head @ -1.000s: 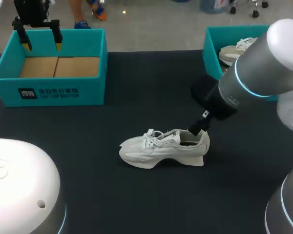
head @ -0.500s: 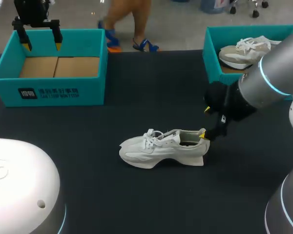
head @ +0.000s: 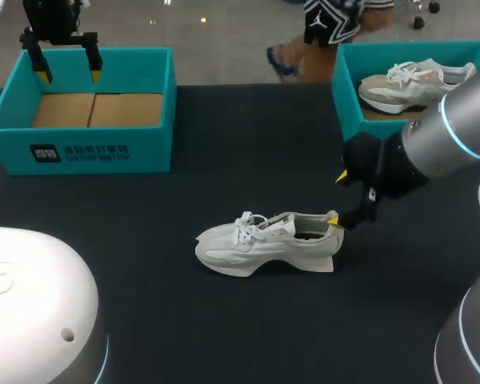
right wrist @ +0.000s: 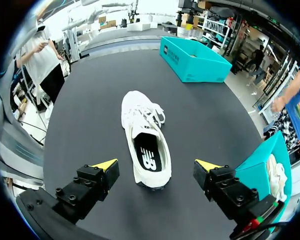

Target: Take the shoe out of the shoebox, open the shoe tongue, remove and reinsert the insole, then place the shoe into the shoebox

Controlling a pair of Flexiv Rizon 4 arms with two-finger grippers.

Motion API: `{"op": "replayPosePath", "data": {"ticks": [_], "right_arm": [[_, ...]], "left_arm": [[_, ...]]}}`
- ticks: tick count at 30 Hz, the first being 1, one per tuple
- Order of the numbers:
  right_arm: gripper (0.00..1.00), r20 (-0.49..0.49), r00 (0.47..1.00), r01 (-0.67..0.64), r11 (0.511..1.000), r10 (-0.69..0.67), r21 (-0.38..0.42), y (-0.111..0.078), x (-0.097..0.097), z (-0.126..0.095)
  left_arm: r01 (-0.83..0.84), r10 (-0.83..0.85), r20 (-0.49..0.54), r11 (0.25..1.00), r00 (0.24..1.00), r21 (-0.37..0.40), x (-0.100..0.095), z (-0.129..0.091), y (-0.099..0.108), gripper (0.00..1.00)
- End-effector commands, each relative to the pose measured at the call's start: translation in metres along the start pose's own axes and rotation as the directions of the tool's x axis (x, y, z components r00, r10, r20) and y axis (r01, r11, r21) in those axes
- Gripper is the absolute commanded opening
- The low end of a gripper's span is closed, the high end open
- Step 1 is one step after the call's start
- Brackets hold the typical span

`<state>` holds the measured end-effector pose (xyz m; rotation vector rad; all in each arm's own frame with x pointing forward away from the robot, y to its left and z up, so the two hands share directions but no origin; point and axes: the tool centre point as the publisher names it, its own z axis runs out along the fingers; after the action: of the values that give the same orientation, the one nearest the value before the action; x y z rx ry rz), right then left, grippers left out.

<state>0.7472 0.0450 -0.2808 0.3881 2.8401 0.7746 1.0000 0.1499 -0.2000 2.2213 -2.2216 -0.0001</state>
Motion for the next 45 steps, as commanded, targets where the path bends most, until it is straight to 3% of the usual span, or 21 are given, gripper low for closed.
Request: {"op": "replayPosePath", "data": {"ticks": [1,5,10,12,14,34,37,45], "right_arm": [[1.0,-0.056,0.998,0.024,0.981,-0.035,-0.19,-0.018,-0.007,-0.003],[1.0,-0.113,0.984,0.093,0.93,-0.141,-0.355,-0.034,-0.014,-0.011],[1.0,-0.124,0.961,0.172,0.886,-0.247,-0.431,-0.046,-0.018,-0.011],[1.0,-0.12,0.957,0.185,0.877,-0.263,-0.444,-0.049,-0.018,-0.009],[1.0,-0.076,0.963,0.213,0.898,-0.26,-0.386,-0.054,-0.019,-0.003],[1.0,-0.076,0.963,0.213,0.898,-0.26,-0.386,-0.054,-0.019,-0.003],[1.0,-0.048,0.964,0.215,0.871,-0.262,-0.443,-0.068,-0.023,0.006],[1.0,-0.06,0.968,0.182,0.846,-0.244,-0.502,-0.099,-0.032,0.023]], "left_arm": [[0.0,0.0,0.0,1.0,1.0,0.0,0.0,0.0,0.0,1.0],[0.0,0.0,0.0,1.0,1.0,0.0,0.0,0.0,0.0,1.0],[0.0,0.0,0.0,1.0,1.0,0.0,0.0,0.0,0.0,1.0],[0.0,0.0,0.0,1.0,1.0,0.0,0.0,0.0,0.0,1.0],[0.0,0.0,0.0,1.0,1.0,0.0,0.0,0.0,0.0,1.0],[0.0,0.0,0.0,1.0,1.0,0.0,0.0,0.0,0.0,1.0],[0.0,0.0,0.0,1.0,1.0,0.0,0.0,0.0,0.0,1.0],[0.0,0.0,0.0,1.0,1.0,0.0,0.0,0.0,0.0,1.0]]}}
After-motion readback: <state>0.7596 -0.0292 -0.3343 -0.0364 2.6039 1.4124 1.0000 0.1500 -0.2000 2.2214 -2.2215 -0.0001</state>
